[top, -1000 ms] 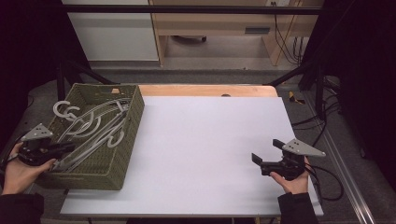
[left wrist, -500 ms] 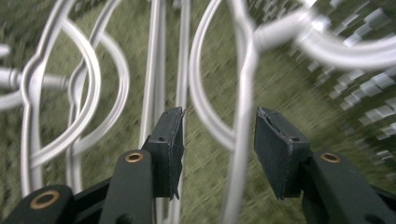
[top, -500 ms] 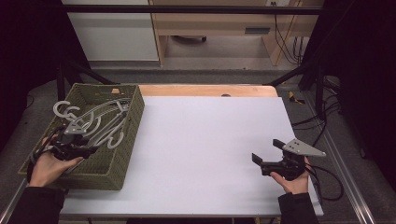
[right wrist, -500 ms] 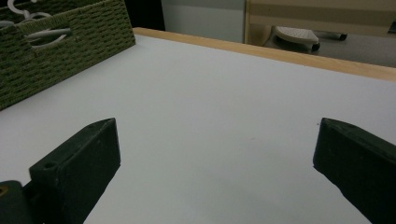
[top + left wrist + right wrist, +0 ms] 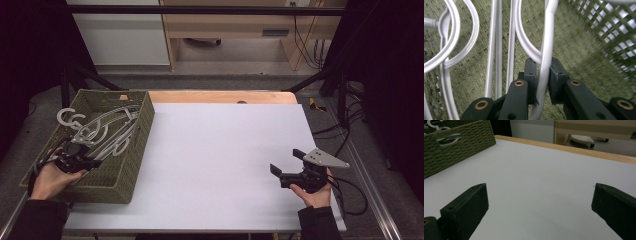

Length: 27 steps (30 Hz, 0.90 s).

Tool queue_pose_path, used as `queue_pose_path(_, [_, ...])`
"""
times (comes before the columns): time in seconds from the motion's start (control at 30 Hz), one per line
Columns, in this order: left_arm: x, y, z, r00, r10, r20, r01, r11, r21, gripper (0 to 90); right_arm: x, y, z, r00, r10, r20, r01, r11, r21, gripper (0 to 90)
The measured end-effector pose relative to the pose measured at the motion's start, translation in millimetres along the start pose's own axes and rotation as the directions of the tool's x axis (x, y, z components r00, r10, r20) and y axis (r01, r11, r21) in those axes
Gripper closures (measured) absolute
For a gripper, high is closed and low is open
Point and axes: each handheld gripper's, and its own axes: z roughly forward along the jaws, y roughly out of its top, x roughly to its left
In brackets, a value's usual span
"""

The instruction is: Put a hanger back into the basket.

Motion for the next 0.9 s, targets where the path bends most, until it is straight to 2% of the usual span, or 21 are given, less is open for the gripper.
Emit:
queue_pose_path(0.07, [5.6,-0.8,-7.0,0.9987,-0.035,0.036,0.037,0.9975,-0.06,78.4,-0.5,-0.2,-0.1,1.0,0.003,0.001,-0.003,1.0,0.001,1.2])
queue_pose_path(0.1, [7.9,-0.8,-9.8,0.9976,-0.05,0.048,0.053,0.996,-0.072,78.5,-0.5,-0.3,-0.2,1.0,0.003,0.002,-0.003,1.0,0.001,1.2])
queue_pose_path(0.17, [15.1,-2.2,-16.4,0.9926,-0.105,0.06,0.112,0.986,-0.124,78.5,-0.5,-0.2,-0.4,1.0,0.004,0.001,-0.004,1.0,0.0,1.3])
queue_pose_path(0.27, [26.4,-5.7,-22.4,0.9885,-0.143,0.048,0.149,0.9776,-0.149,77.4,-1.1,-0.2,-0.9,1.0,-0.001,0.0,0.001,1.0,-0.002,1.3])
queue_pose_path(0.33, [32.9,-9.2,-24.7,0.9813,-0.192,0.017,0.191,0.9619,-0.195,76.1,-1.3,-0.2,-0.9,1.0,0.001,0.0,-0.001,1.0,-0.002,1.3])
queue_pose_path(0.4, [40.8,-12.6,-24.4,0.9692,-0.246,-0.008,0.238,0.945,-0.224,74.7,-1.0,-0.3,-0.8,1.0,0.004,0.0,-0.004,1.0,0.001,1.4])
queue_pose_path(0.5, [51.5,-15.7,-24.5,0.9414,-0.337,-0.002,0.328,0.9161,-0.231,73.3,-0.7,-0.3,-0.4,1.0,0.007,0.001,-0.007,1.0,0.001,1.4])
queue_pose_path(0.53, [53.1,-15.3,-24.9,0.9379,-0.347,-0.014,0.334,0.9133,-0.233,73.0,-1.1,-0.4,-0.6,1.0,0.004,-0.001,-0.004,1.0,0.002,1.4])
queue_pose_path(0.57, [54.7,-14.7,-25.6,0.9406,-0.336,-0.049,0.316,0.9199,-0.232,72.9,-1.5,-0.5,-0.4,1.0,0.003,0.0,-0.003,1.0,0.001,1.4])
queue_pose_path(0.6, [56.2,-14.1,-26.1,0.9383,-0.333,-0.094,0.305,0.9248,-0.227,72.8,-1.4,-0.6,-0.4,1.0,0.007,-0.002,-0.007,1.0,0.001,1.5])
queue_pose_path(0.63, [57.6,-13.6,-26.0,0.9287,-0.352,-0.116,0.32,0.9192,-0.229,72.2,-1.6,-0.8,-0.3,1.0,0.007,-0.001,-0.007,1.0,0.001,1.5])
queue_pose_path(0.67, [60.6,-14.1,-27.3,0.9144,-0.377,-0.148,0.337,0.911,-0.238,71.4,-1.7,-0.9,-0.1,1.0,0.007,0.003,-0.007,1.0,0.002,1.5])
queue_pose_path(0.7, [60.6,-14.1,-27.3,0.9144,-0.377,-0.148,0.337,0.911,-0.238,67.8,-1.6,-0.8,-0.4,1.0,0.008,-0.003,-0.008,1.0,0.001,1.5])
queue_pose_path(0.77, [62.6,-15.7,-29.3,0.907,-0.39,-0.159,0.342,0.9023,-0.262,64.7,-1.7,-0.7,-0.6,1.0,0.007,-0.004,-0.007,1.0,0.001,1.5])
queue_pose_path(0.83, [62.4,-18.2,-32.7,0.9006,-0.397,-0.176,0.341,0.8974,-0.28,64.0,-2.2,-0.8,-0.6,1.0,0.001,0.0,-0.001,1.0,-0.001,1.5])
queue_pose_path(0.9, [60.0,-21.8,-38.0,0.9011,-0.398,-0.173,0.331,0.8884,-0.318,63.2,-2.2,-0.8,-0.5,1.0,0.001,-0.001,-0.001,1.0,-0.001,1.5])
